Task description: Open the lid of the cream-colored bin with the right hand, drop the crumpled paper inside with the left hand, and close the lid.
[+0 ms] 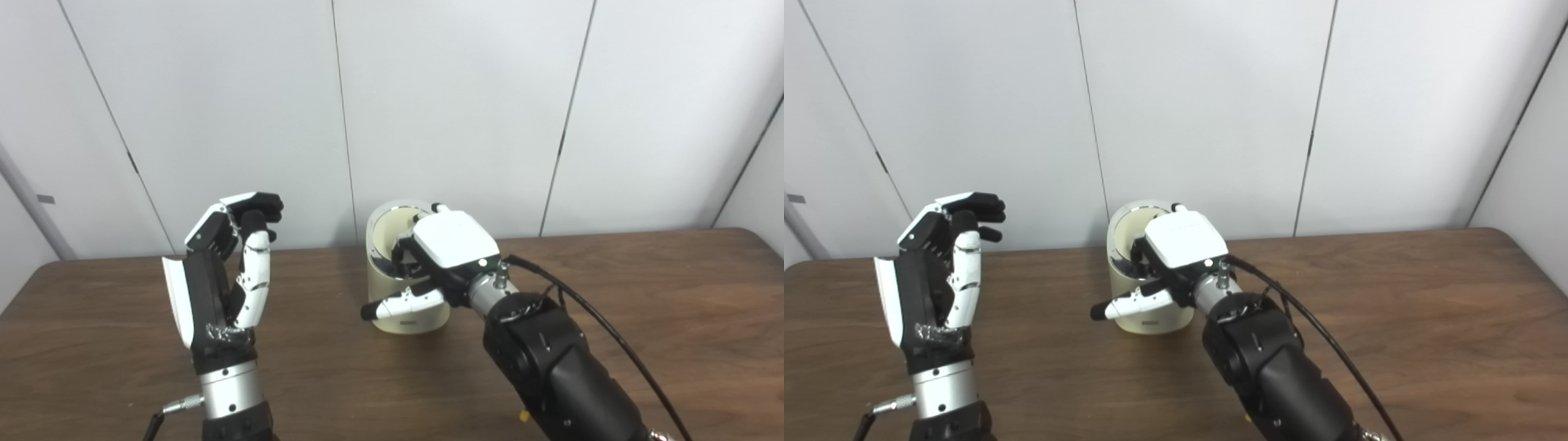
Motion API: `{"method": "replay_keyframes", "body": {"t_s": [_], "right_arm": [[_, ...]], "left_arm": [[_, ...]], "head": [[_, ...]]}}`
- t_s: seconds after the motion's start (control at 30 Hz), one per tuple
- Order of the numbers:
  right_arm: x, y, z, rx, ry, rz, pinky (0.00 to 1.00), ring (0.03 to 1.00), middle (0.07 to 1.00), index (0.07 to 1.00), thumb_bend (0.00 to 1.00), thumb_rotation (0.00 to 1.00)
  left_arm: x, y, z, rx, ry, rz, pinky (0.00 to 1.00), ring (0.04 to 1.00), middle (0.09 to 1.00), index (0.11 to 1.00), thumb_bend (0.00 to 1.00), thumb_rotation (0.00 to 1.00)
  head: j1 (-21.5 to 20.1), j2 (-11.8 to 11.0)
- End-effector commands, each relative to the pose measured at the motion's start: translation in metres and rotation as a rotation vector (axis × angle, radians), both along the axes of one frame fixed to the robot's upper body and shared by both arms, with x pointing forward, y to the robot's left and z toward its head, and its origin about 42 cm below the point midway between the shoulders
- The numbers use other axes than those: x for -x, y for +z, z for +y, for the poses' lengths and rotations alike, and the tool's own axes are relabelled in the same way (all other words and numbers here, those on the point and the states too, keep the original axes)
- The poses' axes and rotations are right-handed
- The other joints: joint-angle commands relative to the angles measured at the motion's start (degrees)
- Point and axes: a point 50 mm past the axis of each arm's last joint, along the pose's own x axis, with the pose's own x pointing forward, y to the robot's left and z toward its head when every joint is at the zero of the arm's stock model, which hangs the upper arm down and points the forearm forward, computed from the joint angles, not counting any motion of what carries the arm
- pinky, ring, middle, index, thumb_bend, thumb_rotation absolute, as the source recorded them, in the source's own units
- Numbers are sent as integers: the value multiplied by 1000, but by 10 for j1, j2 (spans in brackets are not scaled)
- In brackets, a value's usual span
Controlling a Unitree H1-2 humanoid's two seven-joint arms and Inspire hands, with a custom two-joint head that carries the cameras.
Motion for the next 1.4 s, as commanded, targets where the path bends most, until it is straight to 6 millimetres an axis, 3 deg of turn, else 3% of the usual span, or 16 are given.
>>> {"method": "replay_keyframes", "body": {"t_s": [0.0, 0.2, 0.27, 0.3, 0.33, 0.43, 0.87, 1.37], "right_arm": [[3, -48, 3, 44, 37, 238, 1000, 918, 796, 584, 974, 1000], [5, -49, 0, 30, 42, 237, 1000, 910, 787, 515, 970, 1000], [7, -46, -1, 25, 43, 232, 1000, 910, 790, 563, 975, 1000], [7, -44, -2, 21, 44, 226, 1000, 912, 798, 672, 968, 1000], [8, -42, -2, 18, 45, 222, 1000, 911, 804, 721, 960, 1000], [9, -36, -6, -26, 49, 178, 1000, 908, 809, 790, 958, 988], [22, 3, -27, -199, 57, 43, 1000, 918, 850, 813, 890, 922], [43, 1, -56, -427, 53, -26, 1000, 939, 881, 861, 818, 843]], "left_arm": [[1, 18, -3, 1, -4, -73, 470, 573, 592, 574, 335, 671], [2, 18, -4, -1, -4, -69, 471, 574, 592, 574, 336, 663], [1, 17, -4, -6, -4, -69, 470, 574, 592, 574, 333, 664], [1, 17, -4, -7, -5, -69, 470, 573, 591, 574, 330, 668], [1, 17, -4, -7, -6, -68, 471, 573, 590, 574, 331, 670], [0, 16, -4, -8, -5, -66, 472, 575, 591, 575, 329, 673], [-2, 12, -1, -11, -12, -65, 481, 581, 596, 575, 314, 657], [-2, 10, 1, -17, -8, -61, 481, 583, 596, 575, 322, 670]], "head": [[-1, 1], [-1, 1], [-1, 1], [-1, 1], [-1, 1], [-2, -3], [-7, -12], [-4, -17]]}}
